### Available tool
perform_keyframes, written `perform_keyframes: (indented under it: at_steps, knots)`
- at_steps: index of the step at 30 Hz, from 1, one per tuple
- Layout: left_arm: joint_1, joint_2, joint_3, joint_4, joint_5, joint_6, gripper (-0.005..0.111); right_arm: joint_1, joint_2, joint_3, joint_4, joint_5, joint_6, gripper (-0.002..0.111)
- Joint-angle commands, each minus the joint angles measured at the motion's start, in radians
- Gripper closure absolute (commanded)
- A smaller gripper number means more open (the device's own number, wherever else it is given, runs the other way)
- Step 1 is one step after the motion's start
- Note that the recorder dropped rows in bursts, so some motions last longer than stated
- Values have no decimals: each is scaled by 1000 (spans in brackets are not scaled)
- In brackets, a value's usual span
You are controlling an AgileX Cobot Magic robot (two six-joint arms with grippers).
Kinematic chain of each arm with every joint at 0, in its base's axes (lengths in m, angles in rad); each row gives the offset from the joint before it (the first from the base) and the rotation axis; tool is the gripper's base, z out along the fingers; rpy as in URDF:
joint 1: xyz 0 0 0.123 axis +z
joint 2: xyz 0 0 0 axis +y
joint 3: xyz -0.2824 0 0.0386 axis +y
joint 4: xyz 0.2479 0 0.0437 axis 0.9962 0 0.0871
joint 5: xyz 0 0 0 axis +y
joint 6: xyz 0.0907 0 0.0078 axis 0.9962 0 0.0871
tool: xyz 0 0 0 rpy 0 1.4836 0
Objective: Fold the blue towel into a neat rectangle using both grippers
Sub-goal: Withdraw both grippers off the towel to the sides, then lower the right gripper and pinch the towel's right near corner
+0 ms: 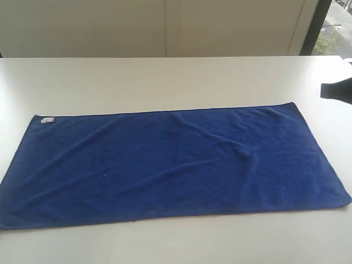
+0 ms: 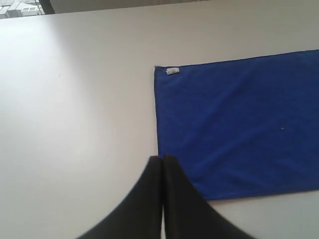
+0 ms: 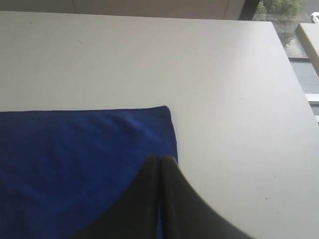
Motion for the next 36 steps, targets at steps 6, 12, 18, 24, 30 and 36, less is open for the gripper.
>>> perform_keyframes:
  at_steps: [6,12,18,24,30,36]
  knots:
    - [5,53,7,25,-15,15,107,-3,175,-83,17,174,51,108]
    - [5,53,7,25,-17,15,107,-17,412,-249,17,285,77,108]
    - [5,53,7,25,-17,15,107,-74,549,-308,15,308,95,77]
    - [5,53,7,25,-17,15,107,-75,640,-365,-20,295,61,61]
    - [5,53,7,25,-17,15,107,-85,716,-419,-46,304,63,61]
    - [5,53,7,25,-17,15,107,-90,786,-477,-46,366,40,61]
